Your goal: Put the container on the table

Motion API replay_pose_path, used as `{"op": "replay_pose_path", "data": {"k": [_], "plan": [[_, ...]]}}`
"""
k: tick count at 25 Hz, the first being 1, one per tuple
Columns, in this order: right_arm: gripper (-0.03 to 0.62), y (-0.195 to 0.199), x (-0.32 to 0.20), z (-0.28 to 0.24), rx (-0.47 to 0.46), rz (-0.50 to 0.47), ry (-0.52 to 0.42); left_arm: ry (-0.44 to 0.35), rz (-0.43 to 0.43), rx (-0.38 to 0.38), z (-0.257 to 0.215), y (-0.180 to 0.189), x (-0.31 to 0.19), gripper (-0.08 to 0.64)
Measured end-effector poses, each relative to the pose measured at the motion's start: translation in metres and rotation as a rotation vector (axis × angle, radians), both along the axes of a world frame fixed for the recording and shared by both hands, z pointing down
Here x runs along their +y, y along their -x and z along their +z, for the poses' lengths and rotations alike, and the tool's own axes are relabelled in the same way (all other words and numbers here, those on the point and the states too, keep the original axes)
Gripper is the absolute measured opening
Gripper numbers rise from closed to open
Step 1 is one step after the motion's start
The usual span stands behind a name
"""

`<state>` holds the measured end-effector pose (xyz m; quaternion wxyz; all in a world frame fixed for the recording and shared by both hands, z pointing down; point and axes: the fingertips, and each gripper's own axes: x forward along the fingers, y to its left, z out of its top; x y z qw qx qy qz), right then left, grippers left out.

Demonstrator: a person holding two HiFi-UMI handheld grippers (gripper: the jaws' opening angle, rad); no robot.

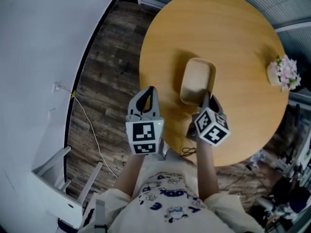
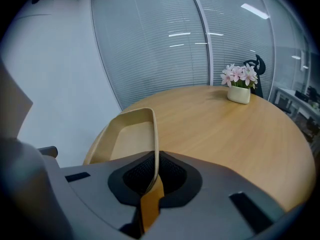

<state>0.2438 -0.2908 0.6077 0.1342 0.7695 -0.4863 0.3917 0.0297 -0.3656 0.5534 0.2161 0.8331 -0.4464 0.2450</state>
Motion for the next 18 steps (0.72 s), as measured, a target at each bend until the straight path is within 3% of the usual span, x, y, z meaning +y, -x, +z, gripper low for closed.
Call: {"op": "replay_pose_path", "data": {"k": [11, 18], "plan": [[0.015, -0.002, 0.013, 0.034, -0.02, -0.007, 0.079, 0.065, 0.012, -0.021, 0.031, -0.005, 0.012, 0.003], [0.015, 0.004, 0.013, 0.041, -0.061, -0.032, 0.07, 0.081, 0.014, -0.031, 0.04, -0.006, 0.021, 0.003]]}}
